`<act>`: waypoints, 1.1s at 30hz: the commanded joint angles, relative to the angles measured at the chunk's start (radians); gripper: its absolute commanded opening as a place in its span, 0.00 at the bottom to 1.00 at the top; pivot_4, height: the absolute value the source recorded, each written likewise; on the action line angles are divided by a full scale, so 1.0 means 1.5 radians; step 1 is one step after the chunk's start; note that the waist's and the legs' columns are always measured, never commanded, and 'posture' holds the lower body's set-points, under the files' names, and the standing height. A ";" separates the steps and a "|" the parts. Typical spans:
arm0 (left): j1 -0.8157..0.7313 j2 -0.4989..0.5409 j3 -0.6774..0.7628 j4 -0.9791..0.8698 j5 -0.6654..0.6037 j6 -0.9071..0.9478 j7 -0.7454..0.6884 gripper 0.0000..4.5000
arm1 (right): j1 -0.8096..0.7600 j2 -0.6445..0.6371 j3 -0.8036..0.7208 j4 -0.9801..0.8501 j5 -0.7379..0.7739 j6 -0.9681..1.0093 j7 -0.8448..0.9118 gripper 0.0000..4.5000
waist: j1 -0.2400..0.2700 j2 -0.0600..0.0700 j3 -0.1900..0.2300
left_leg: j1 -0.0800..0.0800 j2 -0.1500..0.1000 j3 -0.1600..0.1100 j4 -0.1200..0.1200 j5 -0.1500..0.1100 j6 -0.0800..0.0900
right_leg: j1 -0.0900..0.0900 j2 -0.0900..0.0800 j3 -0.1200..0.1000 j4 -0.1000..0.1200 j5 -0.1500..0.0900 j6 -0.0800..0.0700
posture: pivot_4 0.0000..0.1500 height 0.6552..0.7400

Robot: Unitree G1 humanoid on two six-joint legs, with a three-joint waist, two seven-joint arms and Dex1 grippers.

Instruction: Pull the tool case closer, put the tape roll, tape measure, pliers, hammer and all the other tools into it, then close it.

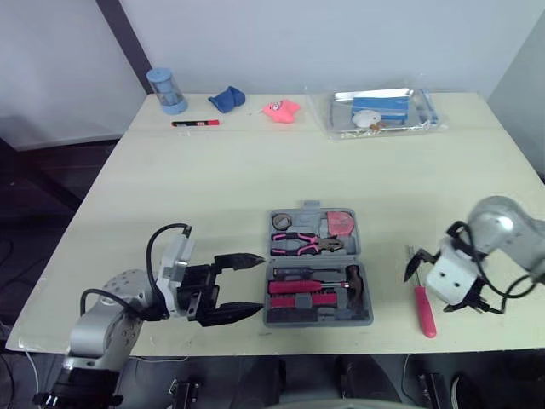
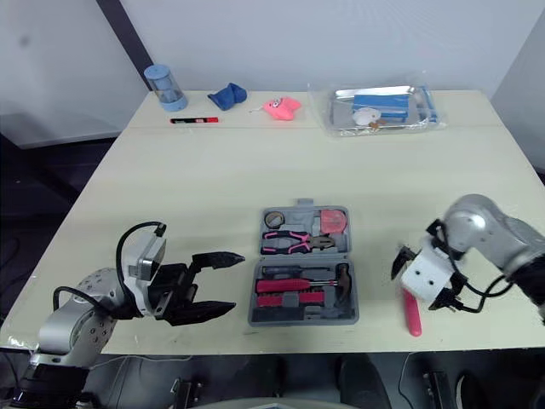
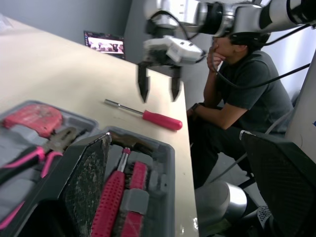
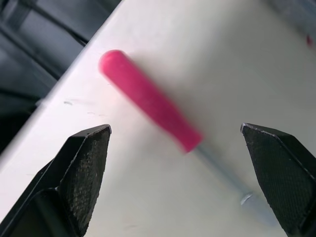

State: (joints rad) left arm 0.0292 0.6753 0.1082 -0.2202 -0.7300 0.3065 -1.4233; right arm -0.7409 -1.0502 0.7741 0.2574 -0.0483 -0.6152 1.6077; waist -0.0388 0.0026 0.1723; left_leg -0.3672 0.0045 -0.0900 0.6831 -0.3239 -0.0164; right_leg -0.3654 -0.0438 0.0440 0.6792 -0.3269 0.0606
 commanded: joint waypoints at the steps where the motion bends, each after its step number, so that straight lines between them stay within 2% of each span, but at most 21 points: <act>1: 0.018 0.003 0.015 -0.035 -0.009 -0.006 0.007 1.00 | -0.045 0.018 0.059 0.066 -0.005 -0.064 0.004 0.99 | 0.000 0.000 0.000 | -0.001 0.000 0.000 0.000 0.000 0.000 | -0.001 -0.001 -0.001 0.000 0.000 0.000 | 1.00 1.00; 3: 0.031 0.003 0.019 -0.047 -0.010 -0.007 0.015 1.00 | -0.066 0.043 0.079 0.108 -0.012 -0.083 0.004 0.99 | 0.000 0.000 0.000 | -0.003 -0.001 0.000 0.001 0.000 0.000 | -0.003 -0.002 -0.001 0.000 0.000 0.000 | 1.00 1.00; 4: 0.036 0.003 0.021 -0.052 -0.011 -0.008 0.018 1.00 | -0.074 0.052 0.087 0.126 -0.013 -0.092 0.004 0.90 | 0.000 0.000 0.000 | -0.003 -0.001 0.000 0.002 0.000 0.000 | -0.003 -0.002 -0.002 0.000 0.000 0.000 | 1.00 1.00; 6: 0.045 0.004 0.023 -0.060 -0.012 -0.008 0.022 1.00 | -0.082 0.064 0.097 0.155 -0.016 -0.106 0.004 0.84 | -0.001 0.000 0.000 | -0.003 -0.001 0.000 0.002 0.000 0.000 | -0.003 -0.002 -0.002 0.001 0.000 0.000 | 1.00 1.00; 7: 0.049 0.003 0.025 -0.064 -0.012 -0.008 0.024 1.00 | -0.084 0.067 0.105 0.167 -0.015 -0.111 0.004 0.72 | -0.001 0.000 0.000 | -0.003 -0.001 0.000 0.002 0.000 0.000 | -0.003 -0.002 -0.002 0.001 0.000 0.000 | 1.00 1.00; 8: 0.052 0.003 0.025 -0.067 -0.012 -0.009 0.027 1.00 | -0.083 0.072 0.106 0.179 -0.018 -0.117 0.004 0.67 | -0.001 0.000 0.000 | -0.003 -0.001 0.000 0.002 0.000 0.000 | -0.003 -0.002 -0.002 0.001 0.000 0.000 | 1.00 1.00; 10: 0.057 0.002 0.026 -0.072 -0.012 -0.009 0.032 1.00 | -0.077 0.078 0.104 0.196 -0.011 -0.116 0.004 0.49 | -0.001 0.000 0.000 | -0.003 -0.001 -0.001 0.002 0.000 0.000 | -0.003 -0.002 -0.003 0.001 0.000 0.000 | 1.00 1.00; 13: 0.060 0.001 0.025 -0.074 -0.012 -0.011 0.037 1.00 | -0.069 0.081 0.090 0.207 -0.005 -0.118 0.004 0.16 | -0.001 0.000 0.000 | -0.003 -0.001 0.000 0.002 0.000 0.000 | -0.003 -0.002 -0.002 0.001 0.000 0.000 | 1.00 1.00; 14: 0.060 0.001 0.025 -0.074 -0.012 -0.011 0.038 1.00 | -0.062 0.076 0.082 0.204 0.001 -0.111 0.004 0.12 | -0.001 0.000 0.000 | -0.003 -0.001 0.000 0.002 0.000 0.000 | -0.003 -0.002 -0.002 0.001 0.000 0.000 | 1.00 1.00; 18: 0.062 -0.002 0.022 -0.074 -0.011 -0.015 0.043 1.00 | -0.009 0.026 0.010 0.156 0.053 -0.050 0.003 0.11 | 0.003 0.000 0.000 | -0.003 -0.001 -0.001 0.002 0.000 0.000 | -0.003 -0.002 -0.002 0.001 0.000 0.000 | 1.00 1.00; 20: 0.061 -0.008 0.021 -0.073 -0.011 -0.016 0.050 1.00 | 0.080 -0.038 -0.090 0.034 0.149 0.125 -0.060 0.11 | 0.008 0.000 0.000 | -0.005 -0.002 -0.001 0.002 0.000 0.000 | -0.003 -0.002 -0.003 0.001 0.000 0.000 | 1.00 1.00; 22: 0.063 -0.012 0.022 -0.074 -0.012 -0.016 0.056 1.00 | 0.153 -0.079 -0.164 -0.057 0.177 0.227 -0.127 0.11 | 0.014 0.001 0.000 | -0.009 -0.002 -0.002 0.003 0.000 0.000 | -0.008 -0.002 -0.003 0.002 0.000 0.000 | 1.00 1.00; 25: 0.066 -0.016 0.020 -0.078 -0.012 -0.014 0.064 1.00 | 0.273 -0.118 -0.273 -0.191 0.227 0.376 -0.235 0.11 | 0.014 0.001 -0.001 | -0.009 -0.002 -0.001 0.003 0.000 0.000 | -0.008 -0.002 -0.002 0.003 0.000 0.000 | 1.00 1.00; 29: 0.068 -0.020 0.018 -0.076 -0.013 -0.010 0.069 1.00 | 0.419 -0.097 -0.453 -0.359 0.327 0.614 -0.416 0.11 | 0.016 0.001 -0.001 | -0.008 -0.002 0.000 0.003 0.000 0.000 | -0.008 -0.002 -0.002 0.006 0.000 0.000 | 1.00 1.00; 33: 0.044 -0.020 0.013 -0.044 -0.007 -0.009 0.061 1.00 | 0.524 -0.031 -0.589 -0.487 0.385 0.775 -0.551 0.11 | 0.018 0.000 -0.001 | -0.008 -0.002 0.001 0.005 -0.001 0.002 | -0.008 0.001 -0.001 0.010 0.000 0.000 | 1.00 1.00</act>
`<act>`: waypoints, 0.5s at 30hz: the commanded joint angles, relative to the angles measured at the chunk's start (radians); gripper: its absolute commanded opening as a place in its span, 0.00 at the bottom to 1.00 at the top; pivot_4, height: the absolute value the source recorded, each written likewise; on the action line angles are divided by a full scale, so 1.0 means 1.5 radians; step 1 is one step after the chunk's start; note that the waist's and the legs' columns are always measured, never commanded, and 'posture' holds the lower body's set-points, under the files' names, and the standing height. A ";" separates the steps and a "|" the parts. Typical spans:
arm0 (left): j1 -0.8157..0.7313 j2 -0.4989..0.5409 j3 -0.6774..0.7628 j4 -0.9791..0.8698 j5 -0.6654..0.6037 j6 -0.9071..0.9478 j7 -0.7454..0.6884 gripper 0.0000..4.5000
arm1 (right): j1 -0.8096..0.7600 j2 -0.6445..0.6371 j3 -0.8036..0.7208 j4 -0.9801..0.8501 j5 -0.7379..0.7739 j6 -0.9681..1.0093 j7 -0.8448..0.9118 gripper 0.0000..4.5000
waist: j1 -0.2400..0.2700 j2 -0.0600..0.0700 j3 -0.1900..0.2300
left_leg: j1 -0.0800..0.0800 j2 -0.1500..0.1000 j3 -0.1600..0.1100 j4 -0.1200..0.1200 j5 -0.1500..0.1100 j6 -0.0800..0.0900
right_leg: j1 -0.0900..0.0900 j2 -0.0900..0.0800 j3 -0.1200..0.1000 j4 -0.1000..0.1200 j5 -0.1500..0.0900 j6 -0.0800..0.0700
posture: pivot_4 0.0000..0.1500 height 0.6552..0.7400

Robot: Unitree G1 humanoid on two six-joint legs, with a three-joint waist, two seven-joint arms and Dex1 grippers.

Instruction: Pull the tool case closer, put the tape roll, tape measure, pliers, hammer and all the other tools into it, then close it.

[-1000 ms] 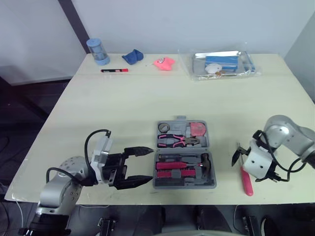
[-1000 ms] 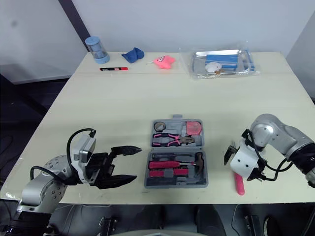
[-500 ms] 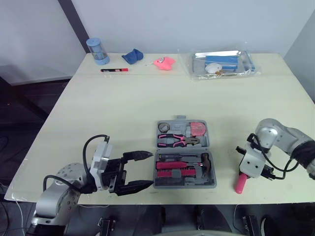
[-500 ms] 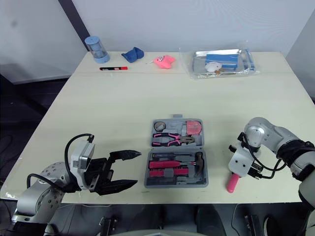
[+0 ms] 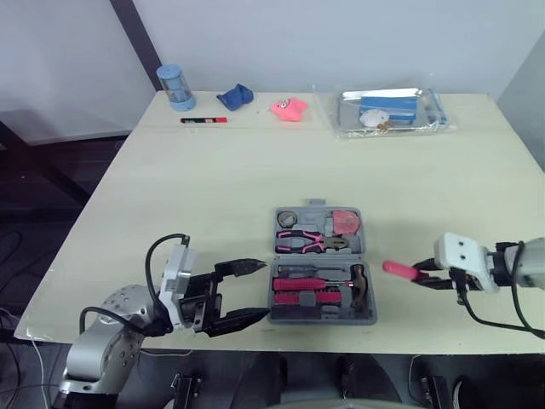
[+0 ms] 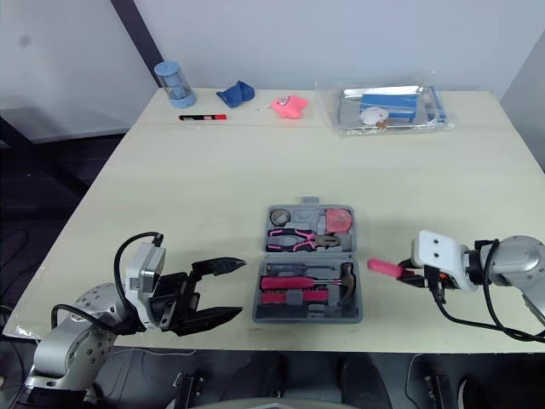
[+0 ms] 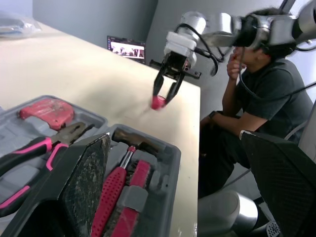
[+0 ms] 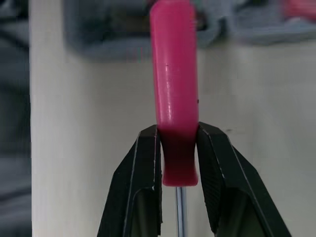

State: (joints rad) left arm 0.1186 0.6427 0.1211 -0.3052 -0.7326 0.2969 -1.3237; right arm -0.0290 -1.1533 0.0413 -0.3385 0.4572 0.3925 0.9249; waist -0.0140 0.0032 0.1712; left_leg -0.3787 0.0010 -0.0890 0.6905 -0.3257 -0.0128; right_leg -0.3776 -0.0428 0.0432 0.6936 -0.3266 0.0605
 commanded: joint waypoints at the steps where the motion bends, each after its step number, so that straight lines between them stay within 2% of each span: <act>1: -0.028 0.000 -0.001 0.031 -0.001 -0.003 -0.008 1.00 | 0.085 0.072 -0.140 -0.120 0.065 0.148 -0.143 0.11 | 0.005 -0.001 -0.001 | 0.000 0.000 0.000 0.000 0.000 0.000 | 0.000 0.001 0.000 0.000 0.000 0.000 | 1.00 1.00; 5: -0.021 0.001 0.001 0.077 0.010 -0.032 -0.045 1.00 | 0.171 0.185 -0.204 -0.200 0.078 0.273 -0.285 0.11 | -0.002 -0.002 -0.001 | 0.000 0.000 -0.001 0.000 0.001 -0.002 | 0.000 0.002 0.000 0.000 0.000 0.000 | 1.00 1.00; 8: -0.015 0.004 0.008 0.075 0.002 -0.030 -0.052 1.00 | 0.192 0.314 -0.222 -0.247 0.111 0.397 -0.427 0.11 | -0.004 -0.004 -0.002 | 0.000 0.000 0.001 -0.001 0.001 -0.002 | 0.000 0.002 0.002 0.000 0.000 0.000 | 1.00 1.00; 10: -0.008 0.011 0.010 0.064 -0.006 -0.022 -0.063 1.00 | 0.184 0.395 -0.226 -0.270 0.123 0.467 -0.496 0.11 | -0.004 -0.004 -0.003 | 0.001 0.002 0.000 -0.001 0.001 -0.003 | 0.000 0.003 0.001 0.000 0.000 0.000 | 1.00 1.00; 15: -0.008 0.028 0.013 0.049 -0.012 -0.020 -0.089 1.00 | 0.137 0.494 -0.212 -0.296 0.107 0.587 -0.591 0.11 | -0.005 -0.002 -0.003 | 0.001 0.002 0.000 -0.002 0.001 -0.003 | -0.001 0.004 0.002 0.001 0.000 -0.001 | 1.00 1.00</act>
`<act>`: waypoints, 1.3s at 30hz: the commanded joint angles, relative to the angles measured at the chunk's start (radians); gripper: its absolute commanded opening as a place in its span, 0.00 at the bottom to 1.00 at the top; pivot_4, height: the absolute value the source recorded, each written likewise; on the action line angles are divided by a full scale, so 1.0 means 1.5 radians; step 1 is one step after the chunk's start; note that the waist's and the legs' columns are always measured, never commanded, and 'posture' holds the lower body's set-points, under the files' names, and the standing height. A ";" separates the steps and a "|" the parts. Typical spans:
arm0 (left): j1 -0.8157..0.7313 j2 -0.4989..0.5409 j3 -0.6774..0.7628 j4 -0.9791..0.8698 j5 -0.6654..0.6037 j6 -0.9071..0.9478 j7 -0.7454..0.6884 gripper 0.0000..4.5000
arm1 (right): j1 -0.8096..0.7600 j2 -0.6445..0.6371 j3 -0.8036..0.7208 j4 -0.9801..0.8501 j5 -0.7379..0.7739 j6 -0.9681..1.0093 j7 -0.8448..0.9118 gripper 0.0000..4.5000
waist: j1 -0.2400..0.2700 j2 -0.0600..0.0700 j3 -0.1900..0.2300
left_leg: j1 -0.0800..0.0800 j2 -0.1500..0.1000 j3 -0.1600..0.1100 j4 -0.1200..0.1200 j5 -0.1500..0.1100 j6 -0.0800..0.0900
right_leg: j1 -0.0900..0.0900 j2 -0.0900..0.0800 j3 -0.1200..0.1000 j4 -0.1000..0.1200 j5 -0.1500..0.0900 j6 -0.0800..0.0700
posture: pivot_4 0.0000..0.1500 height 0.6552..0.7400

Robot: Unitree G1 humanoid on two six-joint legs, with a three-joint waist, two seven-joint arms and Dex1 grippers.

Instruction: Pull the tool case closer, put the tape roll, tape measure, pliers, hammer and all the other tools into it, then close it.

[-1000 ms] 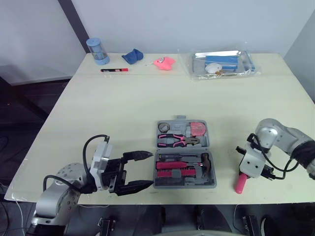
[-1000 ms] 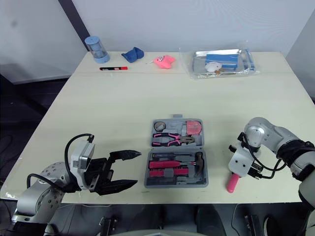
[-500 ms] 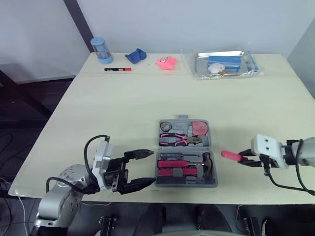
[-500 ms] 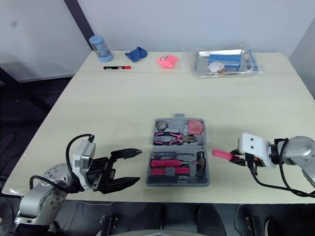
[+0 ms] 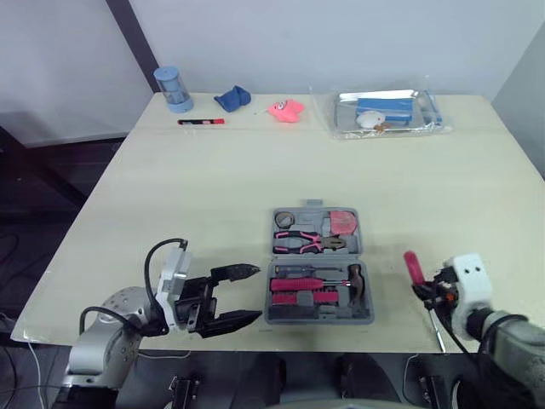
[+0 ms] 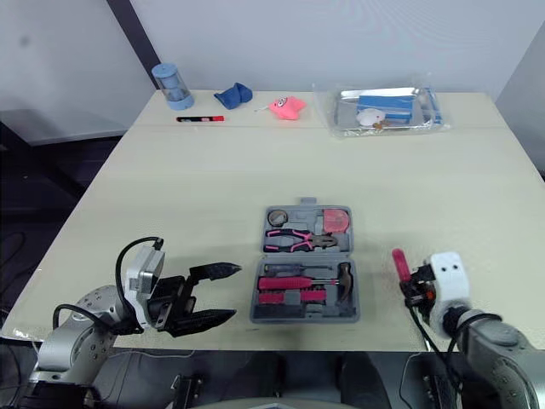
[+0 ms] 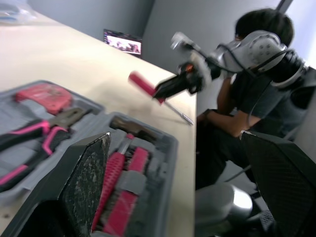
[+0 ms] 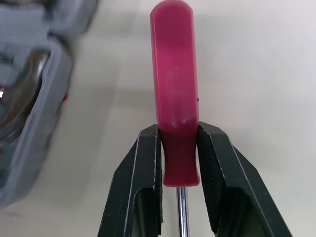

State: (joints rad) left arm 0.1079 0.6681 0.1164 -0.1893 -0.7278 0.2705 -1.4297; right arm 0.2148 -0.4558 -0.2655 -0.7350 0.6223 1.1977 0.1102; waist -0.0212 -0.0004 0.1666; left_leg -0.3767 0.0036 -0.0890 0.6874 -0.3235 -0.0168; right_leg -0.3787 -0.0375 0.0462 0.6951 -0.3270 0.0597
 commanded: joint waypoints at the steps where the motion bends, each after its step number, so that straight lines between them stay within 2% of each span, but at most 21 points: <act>1: -0.003 0.013 0.016 -0.030 -0.017 -0.002 -0.019 1.00 | -0.038 0.040 -0.001 -0.032 -0.010 0.068 -0.061 0.11 | 0.000 0.000 0.000 | 0.000 0.000 0.000 0.000 0.000 0.000 | 0.000 0.000 0.000 0.000 0.000 0.000 | 1.00 1.00; 8: -0.001 0.017 0.017 -0.054 -0.025 0.007 -0.012 1.00 | -0.123 0.088 0.030 -0.002 -0.056 0.107 -0.096 0.11 | -0.005 0.001 0.000 | 0.000 0.000 0.000 0.000 0.000 0.000 | 0.000 0.000 0.000 0.000 0.000 0.000 | 1.00 1.00; 14: -0.014 0.027 0.020 -0.059 -0.034 0.021 -0.016 1.00 | -0.121 0.087 0.037 0.028 -0.066 0.107 -0.068 0.11 | -0.013 0.001 0.000 | 0.000 -0.001 0.000 0.000 0.000 0.000 | 0.000 0.000 0.000 0.000 0.000 0.000 | 1.00 1.00; 15: -0.018 0.029 0.021 -0.058 -0.036 0.023 -0.018 1.00 | -0.118 0.086 0.041 0.036 -0.070 0.098 -0.062 0.34 | -0.013 0.001 0.000 | 0.000 -0.001 0.000 0.000 0.000 0.000 | 0.000 0.001 0.000 0.000 0.000 0.000 | 1.00 1.00; 16: -0.021 0.031 0.020 -0.056 -0.036 0.025 -0.019 1.00 | -0.116 0.084 0.044 0.042 -0.075 0.090 -0.058 0.36 | -0.014 0.001 0.000 | 0.000 0.000 0.000 0.000 0.000 0.000 | 0.000 0.001 0.000 0.000 0.000 0.000 | 1.00 1.00; 19: -0.031 0.034 0.019 -0.055 -0.040 0.033 -0.018 1.00 | -0.101 0.074 0.055 0.060 -0.087 0.043 -0.031 0.74 | -0.014 0.001 0.000 | 0.000 -0.001 0.000 0.000 0.000 0.000 | 0.000 0.001 0.000 0.000 0.000 0.000 | 1.00 1.00; 21: -0.041 0.036 0.022 -0.059 -0.049 0.045 -0.012 1.00 | -0.079 0.062 0.058 0.058 -0.094 0.001 -0.008 0.88 | -0.013 0.001 0.000 | 0.000 0.000 0.000 0.000 0.000 0.000 | 0.000 0.001 0.000 0.000 0.000 0.000 | 1.00 1.00; 22: -0.047 0.035 0.026 -0.062 -0.056 0.050 -0.006 1.00 | -0.063 0.052 0.060 0.050 -0.100 -0.022 0.005 0.98 | -0.012 0.001 0.000 | 0.000 -0.001 0.000 0.000 0.000 0.000 | 0.000 0.001 0.000 0.000 0.000 0.000 | 1.00 1.00; 28: -0.089 0.044 0.057 -0.061 -0.068 0.051 -0.005 1.00 | 0.024 0.014 0.064 0.007 -0.122 -0.143 0.064 0.99 | -0.014 0.000 0.000 | 0.000 -0.001 0.000 0.000 0.000 0.001 | 0.000 0.000 0.000 0.000 0.000 0.000 | 1.00 1.00; 33: -0.130 0.068 0.065 -0.026 -0.049 0.017 -0.060 1.00 | 0.034 0.056 0.090 0.039 -0.157 -0.230 0.052 0.99 | -0.016 0.001 -0.001 | 0.001 -0.001 0.000 0.000 0.000 0.000 | 0.000 0.002 0.000 0.001 0.000 0.000 | 1.00 1.00; 39: -0.131 0.069 0.063 -0.017 -0.041 0.016 -0.066 1.00 | 0.045 0.093 0.121 0.105 -0.221 -0.319 0.028 0.99 | -0.014 0.001 -0.001 | 0.001 -0.001 0.000 0.000 0.000 -0.001 | 0.000 0.001 0.001 0.000 0.000 0.000 | 1.00 1.00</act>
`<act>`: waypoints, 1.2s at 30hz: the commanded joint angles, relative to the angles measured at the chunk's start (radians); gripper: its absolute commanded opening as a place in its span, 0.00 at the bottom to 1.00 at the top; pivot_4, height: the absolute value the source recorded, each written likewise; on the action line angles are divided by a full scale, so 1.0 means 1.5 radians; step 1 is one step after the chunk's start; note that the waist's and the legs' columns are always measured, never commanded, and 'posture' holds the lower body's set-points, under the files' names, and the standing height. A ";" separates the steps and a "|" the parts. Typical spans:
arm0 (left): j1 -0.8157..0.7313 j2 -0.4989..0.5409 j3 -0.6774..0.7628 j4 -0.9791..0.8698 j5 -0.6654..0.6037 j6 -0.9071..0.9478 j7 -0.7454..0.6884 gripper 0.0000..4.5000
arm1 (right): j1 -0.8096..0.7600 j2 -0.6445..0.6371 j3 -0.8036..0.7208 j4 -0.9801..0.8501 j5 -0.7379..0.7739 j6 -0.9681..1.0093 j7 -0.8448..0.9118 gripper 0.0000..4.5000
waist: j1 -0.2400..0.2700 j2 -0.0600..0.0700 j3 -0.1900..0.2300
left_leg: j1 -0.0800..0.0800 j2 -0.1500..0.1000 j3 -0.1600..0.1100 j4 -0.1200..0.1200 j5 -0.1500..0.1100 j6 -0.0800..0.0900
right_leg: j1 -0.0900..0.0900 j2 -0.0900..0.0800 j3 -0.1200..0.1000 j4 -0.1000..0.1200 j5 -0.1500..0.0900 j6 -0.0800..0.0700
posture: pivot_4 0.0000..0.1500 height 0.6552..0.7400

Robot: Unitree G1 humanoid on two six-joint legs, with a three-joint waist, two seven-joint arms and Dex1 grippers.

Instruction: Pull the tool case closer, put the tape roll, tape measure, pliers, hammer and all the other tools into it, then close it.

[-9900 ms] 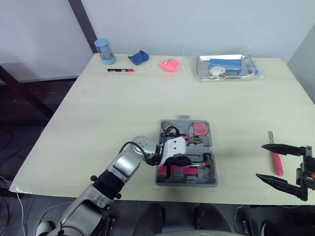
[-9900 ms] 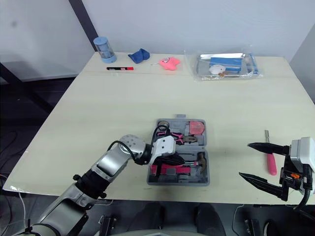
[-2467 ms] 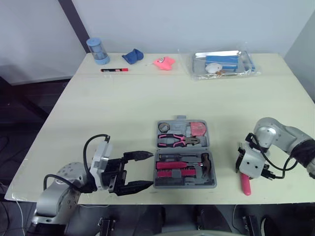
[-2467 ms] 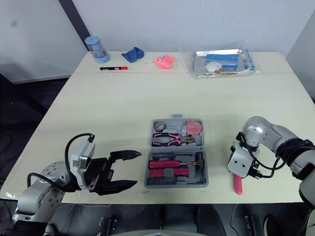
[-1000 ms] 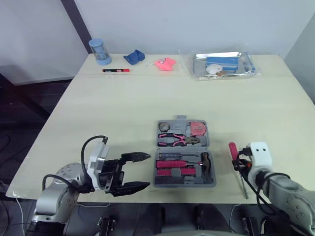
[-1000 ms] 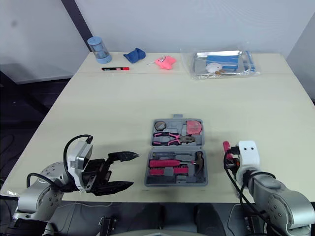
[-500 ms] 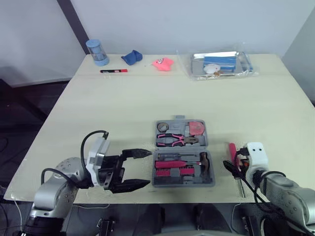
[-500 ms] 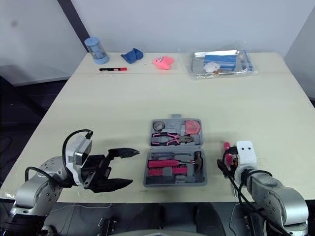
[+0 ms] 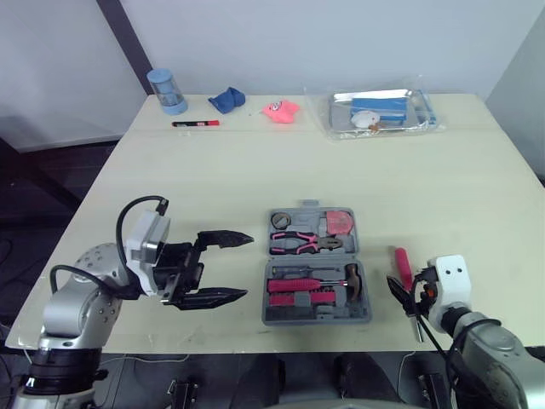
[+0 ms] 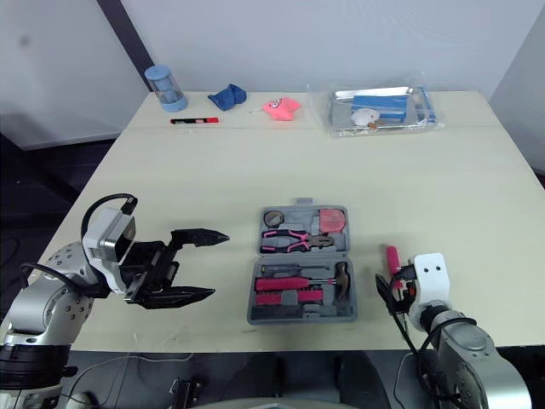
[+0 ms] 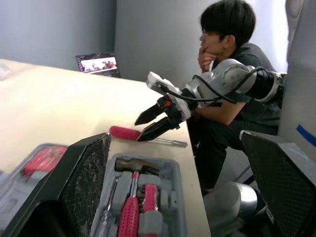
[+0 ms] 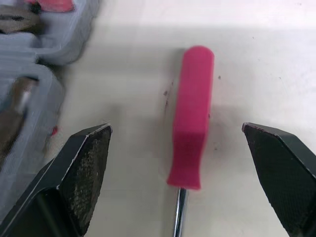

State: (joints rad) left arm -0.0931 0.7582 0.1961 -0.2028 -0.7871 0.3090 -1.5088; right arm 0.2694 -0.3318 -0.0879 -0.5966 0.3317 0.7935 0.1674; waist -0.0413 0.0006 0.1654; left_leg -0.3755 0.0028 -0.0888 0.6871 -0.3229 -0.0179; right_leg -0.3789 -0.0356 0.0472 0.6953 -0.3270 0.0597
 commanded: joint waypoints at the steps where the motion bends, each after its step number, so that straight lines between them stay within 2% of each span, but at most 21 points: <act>1: 0.006 0.009 0.010 -0.010 -0.001 -0.009 -0.012 1.00 | 0.011 0.016 0.005 0.022 -0.035 -0.062 -0.012 0.99 | 0.000 0.000 0.000 | 0.000 0.000 0.000 0.000 0.000 0.000 | 0.000 0.000 0.000 0.000 0.000 0.000 | 1.00 1.00; 3: 0.010 0.007 0.009 -0.016 -0.001 -0.008 -0.008 1.00 | 0.016 0.026 0.009 0.035 -0.047 -0.081 -0.016 0.99 | -0.001 0.000 0.000 | 0.000 0.000 0.000 0.000 0.000 0.000 | 0.000 0.000 0.000 0.000 0.000 0.000 | 1.00 1.00; 6: 0.014 0.006 0.008 -0.023 -0.003 -0.005 -0.002 1.00 | 0.026 0.035 0.020 0.042 -0.057 -0.102 -0.012 0.76 | -0.001 0.000 0.000 | 0.000 0.000 0.000 0.000 0.000 0.000 | 0.000 0.000 0.000 0.000 0.000 0.000 | 1.00 1.00; 8: 0.018 0.006 0.007 -0.027 -0.003 -0.003 0.000 1.00 | 0.033 0.038 0.024 0.042 -0.061 -0.110 -0.007 0.52 | -0.001 0.000 0.000 | 0.000 0.000 0.000 0.000 0.000 0.000 | 0.000 0.000 0.000 0.000 0.000 0.000 | 1.00 1.00; 9: 0.019 0.005 0.006 -0.027 -0.003 -0.003 0.001 1.00 | 0.036 0.037 0.026 0.041 -0.063 -0.113 -0.006 0.43 | -0.001 0.000 0.000 | 0.000 0.000 0.000 0.000 0.000 0.000 | 0.000 0.000 0.000 0.000 0.000 0.000 | 1.00 1.00; 10: 0.019 0.006 0.006 -0.028 -0.004 0.000 0.002 1.00 | 0.038 0.034 0.028 0.040 -0.065 -0.116 0.000 0.27 | 0.000 0.000 0.000 | 0.000 0.000 0.000 0.000 0.000 0.000 | 0.000 0.000 0.000 0.000 0.000 0.000 | 1.00 1.00; 11: 0.020 0.006 0.006 -0.029 -0.004 0.002 0.004 1.00 | 0.040 0.031 0.029 0.040 -0.066 -0.120 0.004 0.21 | 0.000 0.000 0.000 | 0.000 0.000 0.000 0.000 0.000 0.000 | 0.000 0.000 0.000 0.000 0.000 0.000 | 1.00 1.00; 12: 0.020 0.005 0.006 -0.029 -0.005 0.003 0.005 1.00 | 0.040 0.029 0.028 0.039 -0.066 -0.121 0.007 0.10 | 0.000 0.000 0.000 | 0.000 0.000 0.000 0.000 0.000 0.000 | 0.000 0.000 0.000 0.000 0.000 0.000 | 1.00 1.00; 15: 0.026 0.002 0.008 -0.032 -0.008 0.016 0.021 1.00 | 0.036 -0.001 0.031 0.021 -0.066 -0.127 0.041 0.09 | -0.001 0.000 0.000 | 0.000 0.000 0.000 0.000 0.000 0.000 | 0.000 0.000 0.000 0.000 0.000 0.000 | 1.00 1.00; 17: 0.034 -0.009 0.010 -0.013 0.015 -0.020 0.017 1.00 | 0.008 -0.078 0.037 -0.040 -0.044 -0.115 0.123 0.09 | -0.001 0.001 0.000 | 0.000 0.000 0.000 0.000 0.000 0.000 | 0.000 0.000 0.000 0.000 0.000 0.000 | 1.00 1.00; 18: 0.037 0.003 0.010 -0.004 0.000 0.012 0.012 1.00 | -0.012 -0.114 0.036 -0.070 -0.016 -0.093 0.162 0.09 | -0.002 0.001 0.001 | 0.000 0.000 0.001 0.000 0.000 0.001 | 0.000 0.000 0.001 0.000 0.000 0.000 | 1.00 1.00; 22: -0.009 0.035 0.016 0.076 -0.005 0.028 -0.048 1.00 | -0.141 -0.262 0.044 -0.162 0.100 0.025 0.296 0.09 | -0.003 0.002 0.001 | 0.001 0.000 0.000 0.001 -0.001 0.002 | 0.000 0.001 0.000 0.001 0.000 0.000 | 1.00 1.00; 25: -0.025 0.060 0.004 0.106 -0.005 0.005 -0.070 1.00 | -0.234 -0.333 0.099 -0.190 0.140 0.085 0.350 0.09 | 0.000 0.000 0.000 | 0.001 0.000 -0.002 0.001 -0.001 0.002 | 0.001 0.002 -0.002 0.000 0.001 -0.001 | 1.00 1.00; 27: -0.029 0.077 0.000 0.117 -0.015 0.001 -0.070 1.00 | -0.298 -0.336 0.139 -0.198 0.170 0.130 0.357 0.09 | 0.000 0.000 0.001 | 0.000 0.001 -0.003 0.000 -0.001 0.002 | 0.001 0.001 -0.002 0.000 0.001 -0.001 | 1.00 1.00; 32: -0.008 0.129 -0.024 0.129 -0.034 -0.032 -0.070 1.00 | -0.462 -0.312 0.283 -0.178 0.164 0.229 0.347 0.09 | -0.003 -0.001 0.001 | -0.002 0.000 -0.002 0.001 0.001 -0.001 | -0.001 -0.001 -0.002 -0.001 0.001 -0.001 | 1.00 1.00; 36: 0.011 0.173 -0.046 0.135 -0.053 -0.065 -0.070 1.00 | -0.556 -0.229 0.372 -0.154 0.169 0.333 0.302 0.09 | -0.001 -0.001 0.001 | -0.003 0.000 -0.003 0.001 0.001 -0.001 | -0.002 -0.001 -0.003 -0.001 0.001 -0.001 | 1.00 1.00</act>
State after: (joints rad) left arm -0.0840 0.9746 0.1367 0.0032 -0.8319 0.2531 -1.5573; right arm -0.5144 -0.7167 0.4163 -0.8173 0.5773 1.2209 0.6521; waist -0.0426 -0.0006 0.1663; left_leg -0.3803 0.0032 -0.0935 0.6879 -0.3216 -0.0199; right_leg -0.3838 -0.0375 0.0424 0.6950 -0.3262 0.0581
